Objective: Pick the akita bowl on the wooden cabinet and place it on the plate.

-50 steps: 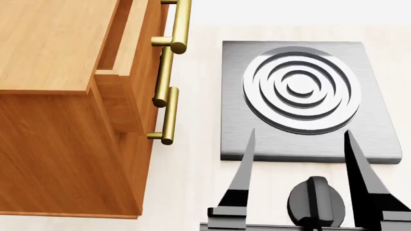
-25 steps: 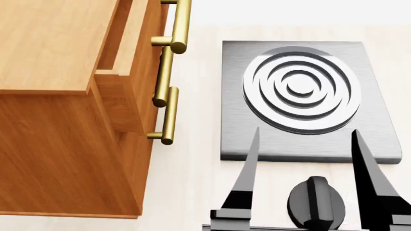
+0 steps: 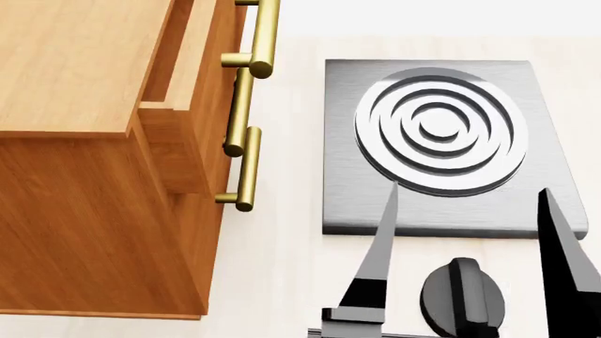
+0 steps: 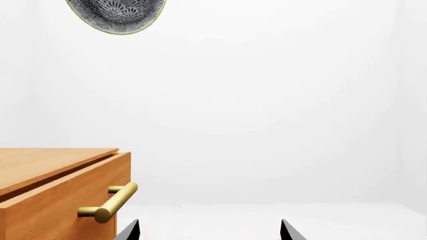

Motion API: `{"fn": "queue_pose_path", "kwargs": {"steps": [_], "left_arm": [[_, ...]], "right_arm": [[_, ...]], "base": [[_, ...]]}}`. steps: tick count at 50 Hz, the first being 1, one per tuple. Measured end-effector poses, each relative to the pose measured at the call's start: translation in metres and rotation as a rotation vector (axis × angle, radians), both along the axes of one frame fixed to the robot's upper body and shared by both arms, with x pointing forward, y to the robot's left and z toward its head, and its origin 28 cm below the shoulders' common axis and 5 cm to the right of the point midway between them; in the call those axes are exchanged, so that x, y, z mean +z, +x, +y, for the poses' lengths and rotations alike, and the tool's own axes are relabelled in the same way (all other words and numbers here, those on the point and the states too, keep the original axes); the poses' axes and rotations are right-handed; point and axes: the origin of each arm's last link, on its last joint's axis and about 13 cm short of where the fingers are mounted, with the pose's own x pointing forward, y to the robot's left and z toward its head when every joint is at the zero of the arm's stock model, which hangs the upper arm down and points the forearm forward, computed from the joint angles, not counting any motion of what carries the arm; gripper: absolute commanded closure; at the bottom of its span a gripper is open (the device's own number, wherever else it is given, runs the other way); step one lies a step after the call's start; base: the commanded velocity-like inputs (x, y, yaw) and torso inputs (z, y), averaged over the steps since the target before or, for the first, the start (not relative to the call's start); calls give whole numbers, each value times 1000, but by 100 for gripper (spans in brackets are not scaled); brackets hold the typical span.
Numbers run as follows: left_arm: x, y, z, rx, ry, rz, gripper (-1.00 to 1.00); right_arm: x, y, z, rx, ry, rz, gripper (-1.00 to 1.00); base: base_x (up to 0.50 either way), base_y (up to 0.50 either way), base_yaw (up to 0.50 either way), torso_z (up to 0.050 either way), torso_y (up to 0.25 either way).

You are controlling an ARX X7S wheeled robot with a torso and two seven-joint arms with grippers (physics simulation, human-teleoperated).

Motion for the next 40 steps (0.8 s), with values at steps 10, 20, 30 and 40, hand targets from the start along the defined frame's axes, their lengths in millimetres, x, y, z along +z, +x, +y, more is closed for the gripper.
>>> {"fn": "queue_pose_path", "kwargs": {"steps": [10, 20, 30, 40], "left_arm": [[-16, -1, -5, -29, 21, 13, 100], [-31, -2, -10, -66, 48, 31, 100], [-46, -3, -14, -96, 79, 46, 100], [-60, -1, -18, -123, 92, 70, 100]], "right_arm": [[2, -2, 0, -4, 1, -10, -100], [4, -4, -1, -8, 1, -19, -100], [6, -7, -1, -6, 2, -30, -100], [8, -9, -1, -5, 5, -38, -100]], "base": [[0, 0, 0, 0, 0], [0, 0, 0, 0, 2], [0, 0, 0, 0, 0], [0, 0, 0, 0, 0]]}}
